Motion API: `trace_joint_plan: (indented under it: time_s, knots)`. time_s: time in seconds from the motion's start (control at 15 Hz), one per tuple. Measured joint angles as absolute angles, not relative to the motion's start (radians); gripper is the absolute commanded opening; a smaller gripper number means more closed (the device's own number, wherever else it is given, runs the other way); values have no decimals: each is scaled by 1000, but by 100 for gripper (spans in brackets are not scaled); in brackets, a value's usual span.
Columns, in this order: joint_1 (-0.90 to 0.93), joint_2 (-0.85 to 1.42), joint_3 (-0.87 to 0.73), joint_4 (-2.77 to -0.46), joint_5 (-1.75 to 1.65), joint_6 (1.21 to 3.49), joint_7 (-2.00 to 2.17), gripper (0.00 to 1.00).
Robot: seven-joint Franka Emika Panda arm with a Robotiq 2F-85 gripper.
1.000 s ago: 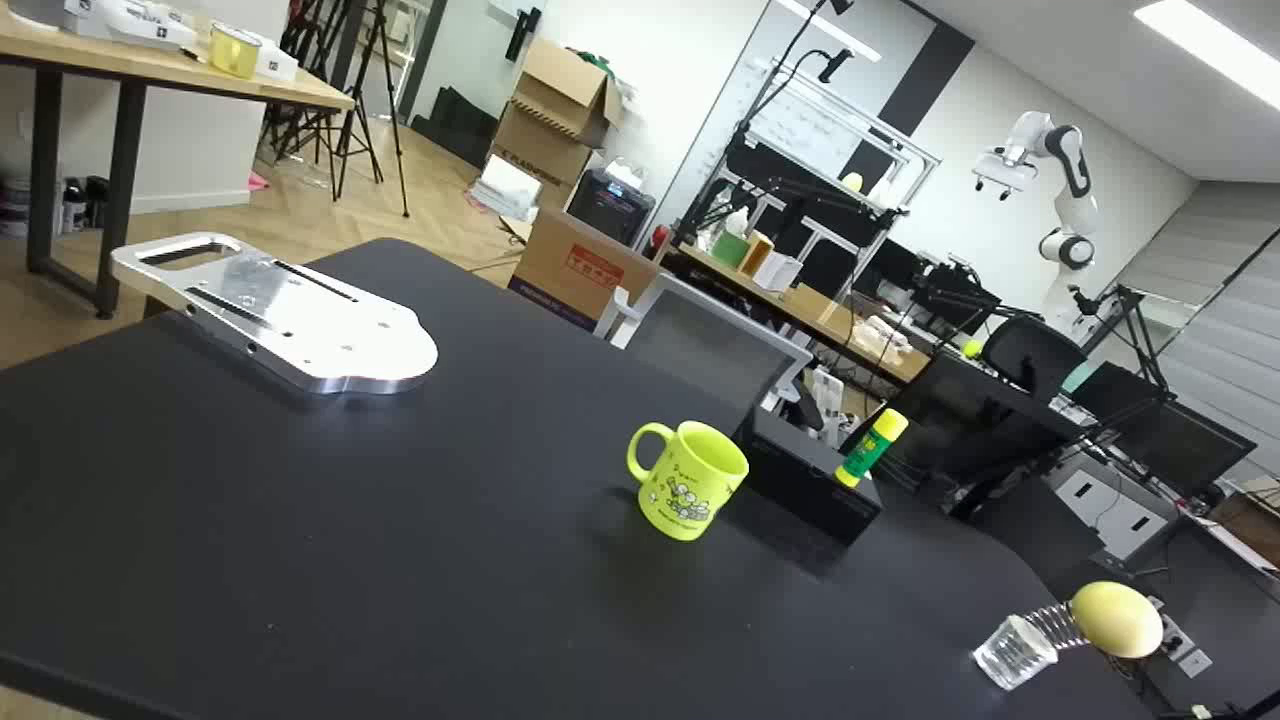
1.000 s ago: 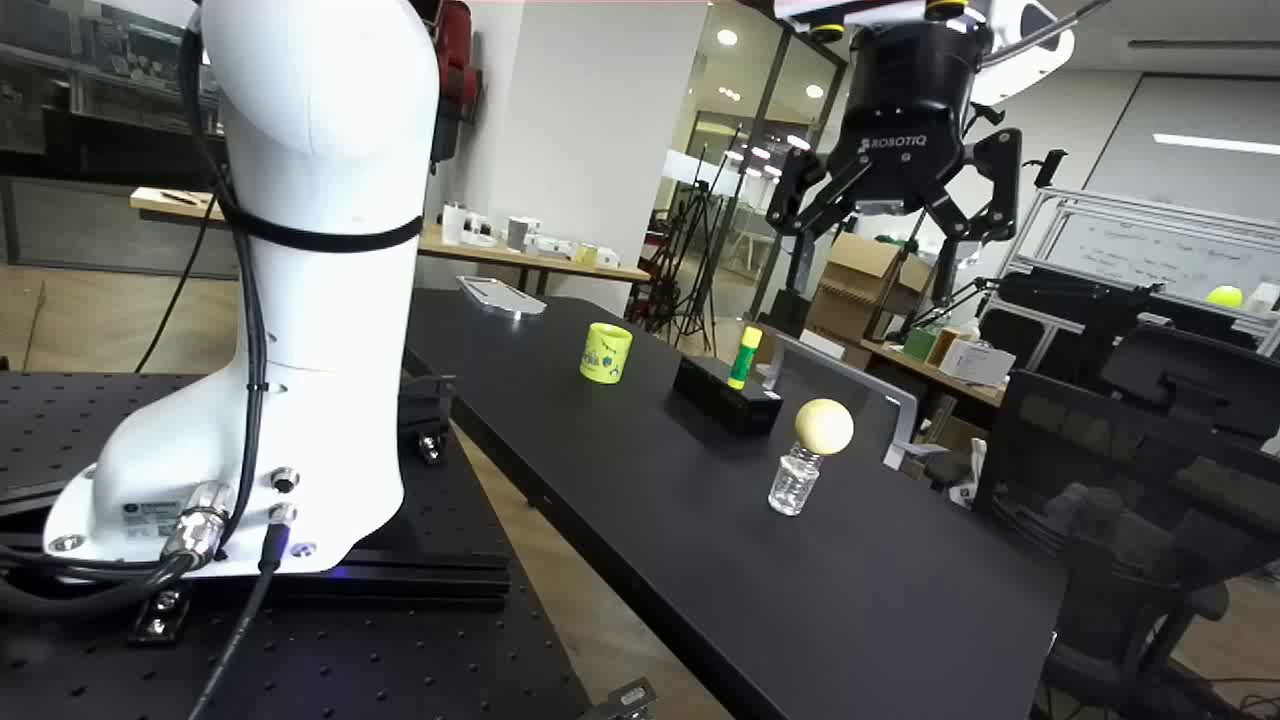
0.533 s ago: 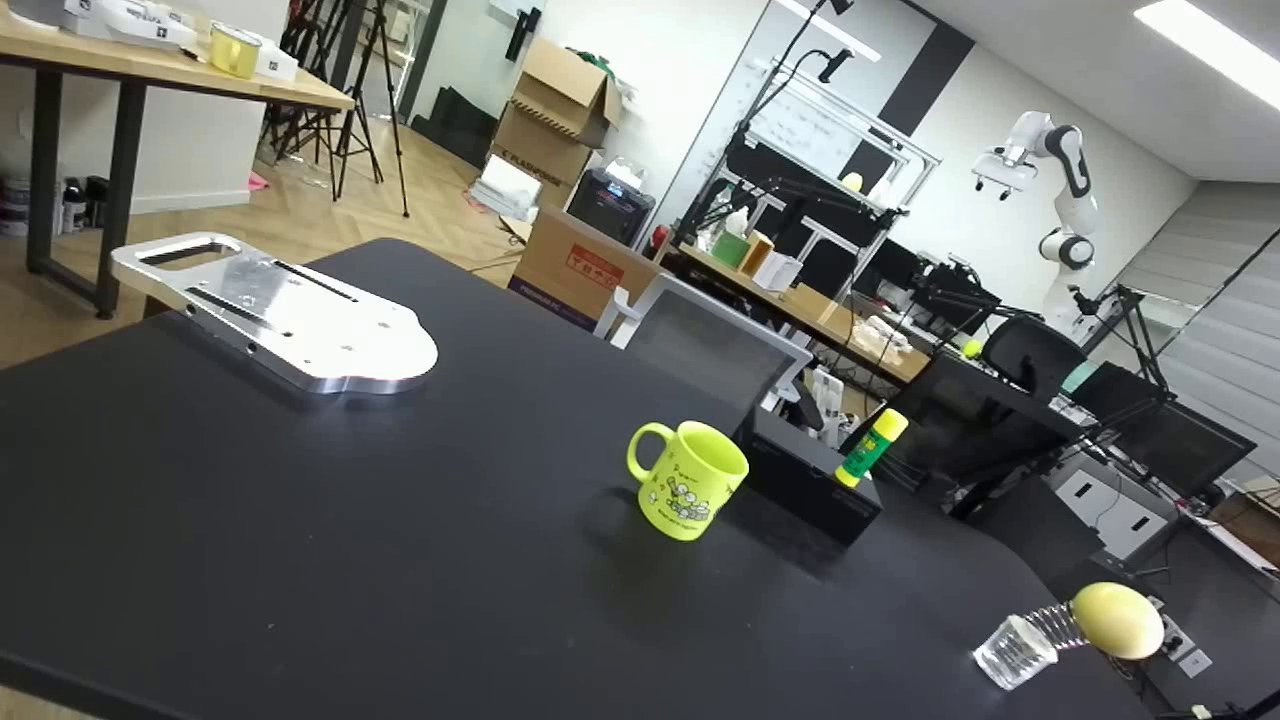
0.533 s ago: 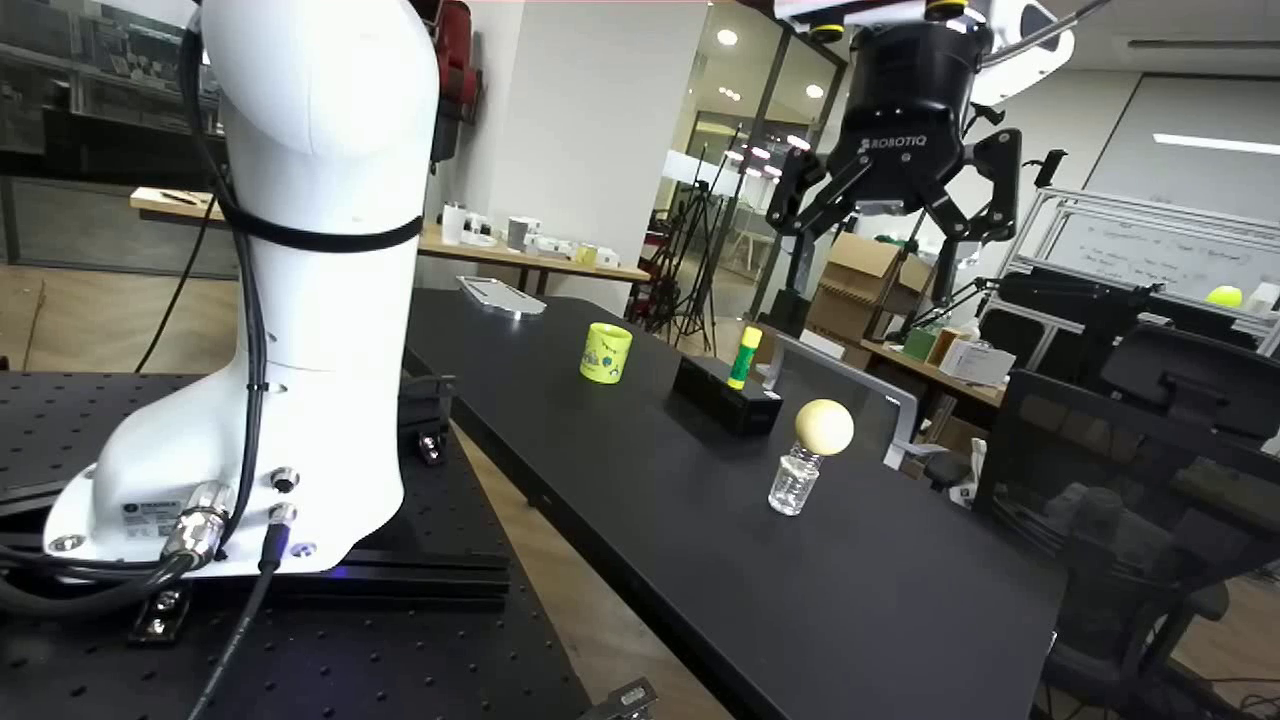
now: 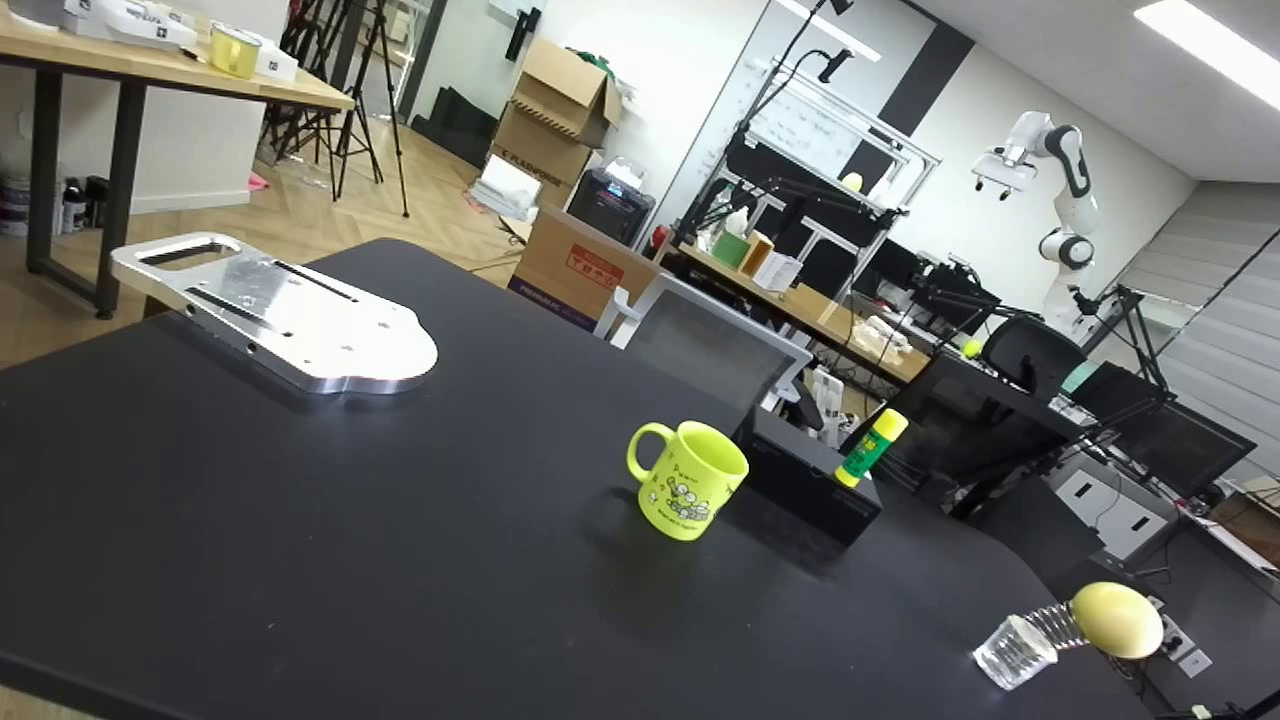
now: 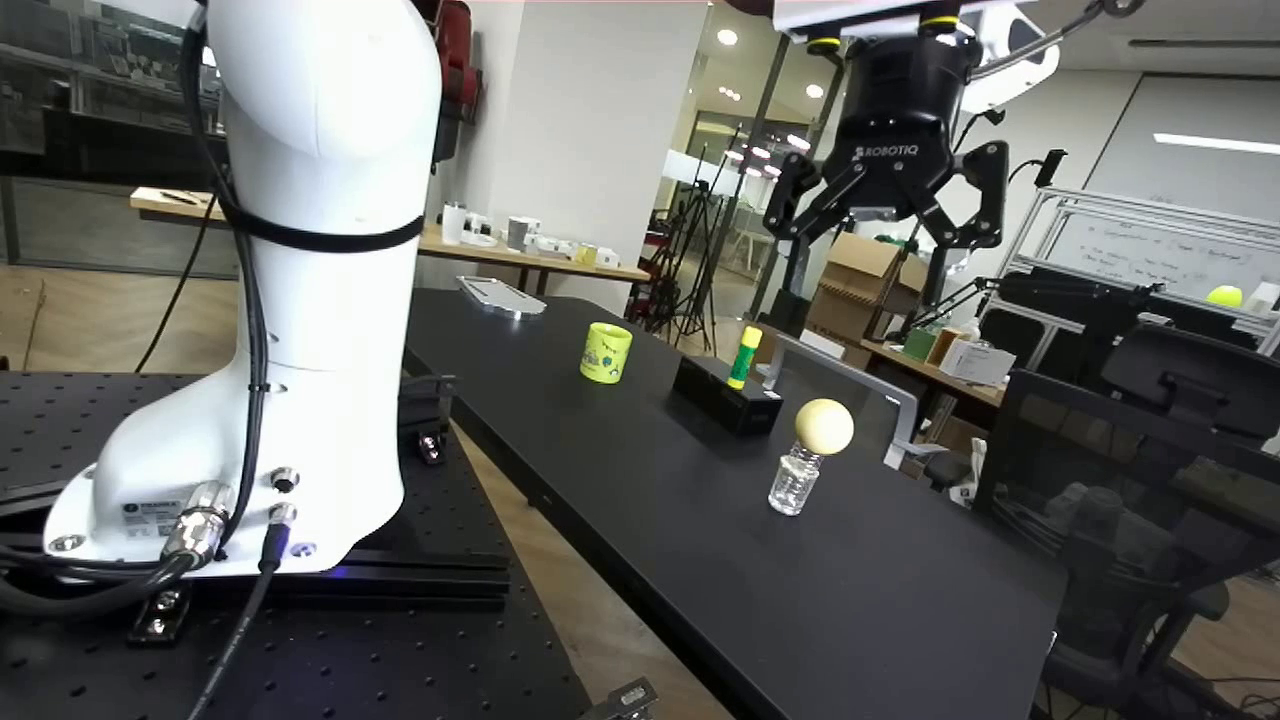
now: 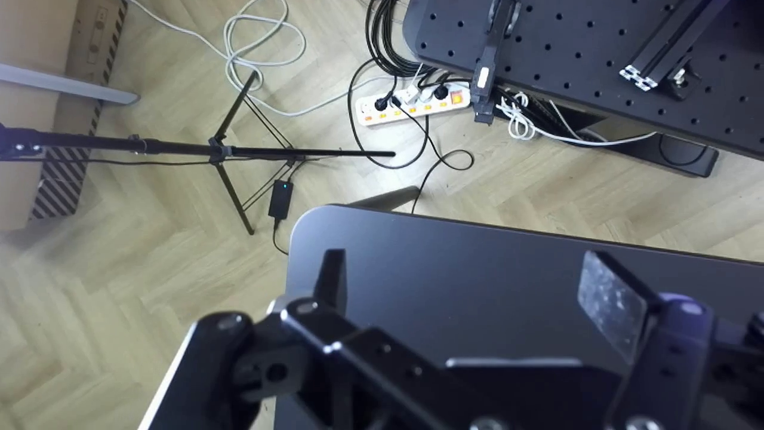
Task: Put the glue stick in the green cup
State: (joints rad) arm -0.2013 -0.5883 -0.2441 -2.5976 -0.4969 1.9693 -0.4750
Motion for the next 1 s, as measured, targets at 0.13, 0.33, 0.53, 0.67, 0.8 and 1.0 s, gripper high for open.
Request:
trace_joint_plan:
  time_s: [0.13,0.33,0.53,0.67,0.8,1.0]
  knots:
    - [-163,-565,-241,-2596,-469,2001,-478,100]
    - [-99,-512,-216,-2588,-415,2069,-478,100]
    - [-35,-440,-173,-2558,-350,2141,-477,100]
    - [4,-381,-137,-2520,-307,2179,-476,100]
    - [36,-316,-98,-2472,-270,2211,-471,100]
    - [72,-217,-42,-2394,-203,2271,-444,100]
